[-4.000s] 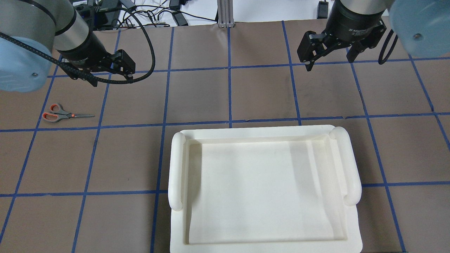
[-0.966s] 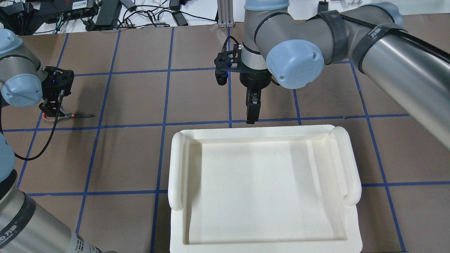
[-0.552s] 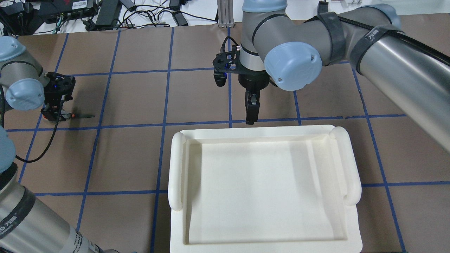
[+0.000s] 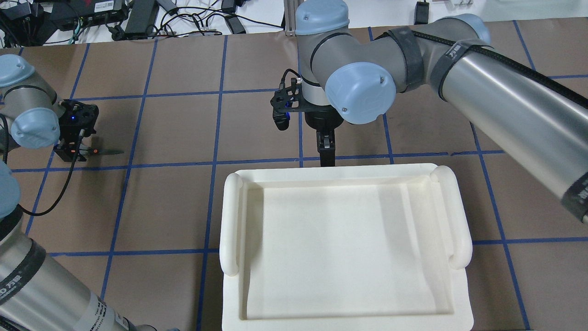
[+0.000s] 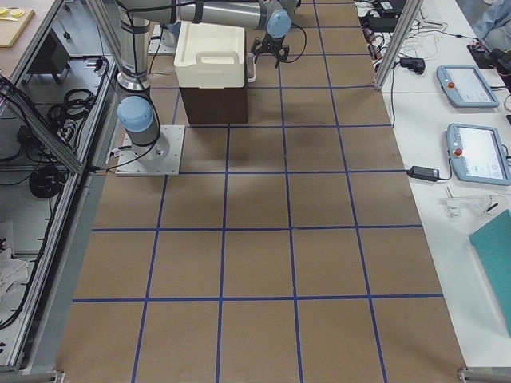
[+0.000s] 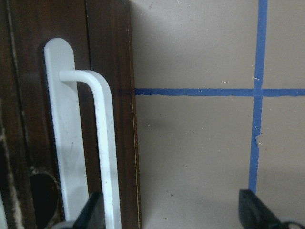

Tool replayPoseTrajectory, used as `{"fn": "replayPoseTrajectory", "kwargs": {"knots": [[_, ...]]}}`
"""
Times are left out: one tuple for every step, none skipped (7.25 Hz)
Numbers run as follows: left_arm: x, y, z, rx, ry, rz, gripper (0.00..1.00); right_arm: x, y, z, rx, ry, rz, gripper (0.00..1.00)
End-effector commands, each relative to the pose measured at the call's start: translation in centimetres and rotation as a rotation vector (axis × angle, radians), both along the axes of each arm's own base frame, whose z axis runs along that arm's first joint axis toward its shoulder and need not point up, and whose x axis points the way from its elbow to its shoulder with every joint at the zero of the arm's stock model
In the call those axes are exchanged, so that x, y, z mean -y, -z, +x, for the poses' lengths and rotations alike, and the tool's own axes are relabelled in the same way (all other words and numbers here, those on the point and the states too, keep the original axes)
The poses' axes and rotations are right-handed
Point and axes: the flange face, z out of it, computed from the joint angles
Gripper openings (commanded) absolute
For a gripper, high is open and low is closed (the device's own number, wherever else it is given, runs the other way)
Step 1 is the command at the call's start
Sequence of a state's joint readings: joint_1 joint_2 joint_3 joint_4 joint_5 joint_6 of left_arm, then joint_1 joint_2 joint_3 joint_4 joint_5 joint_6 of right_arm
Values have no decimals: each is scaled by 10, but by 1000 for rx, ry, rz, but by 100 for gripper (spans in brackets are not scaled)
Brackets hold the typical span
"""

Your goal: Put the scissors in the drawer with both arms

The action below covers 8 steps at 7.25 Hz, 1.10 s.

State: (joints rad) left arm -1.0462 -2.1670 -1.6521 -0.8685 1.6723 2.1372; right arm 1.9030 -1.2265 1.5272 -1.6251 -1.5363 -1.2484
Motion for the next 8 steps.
{"fn": "replayPoseTrajectory", "kwargs": {"knots": [[-1, 4, 3, -4, 12, 5, 95, 3, 7, 2, 2, -20, 9, 100], [-1, 5, 3, -5, 30, 9, 93, 3, 12, 3, 3, -27, 23, 100], [-1, 5, 3, -5, 32, 9, 90, 3, 15, 3, 6, -33, 30, 100], [-1, 5, 3, -5, 32, 9, 85, 2, 18, 3, 2, -32, 50, 100], [-1, 4, 3, -2, 32, 8, 63, 0, 14, 3, 4, -31, 56, 100], [-1, 4, 3, 0, 33, 8, 26, 0, 12, 1, 17, -23, 62, 100], [-1, 2, 4, 8, 30, 9, 0, 1, 12, 1, 17, -19, 65, 100], [-1, -1, 4, 11, 30, 7, 0, -3, 13, 1, 11, -20, 84, 100]]}}
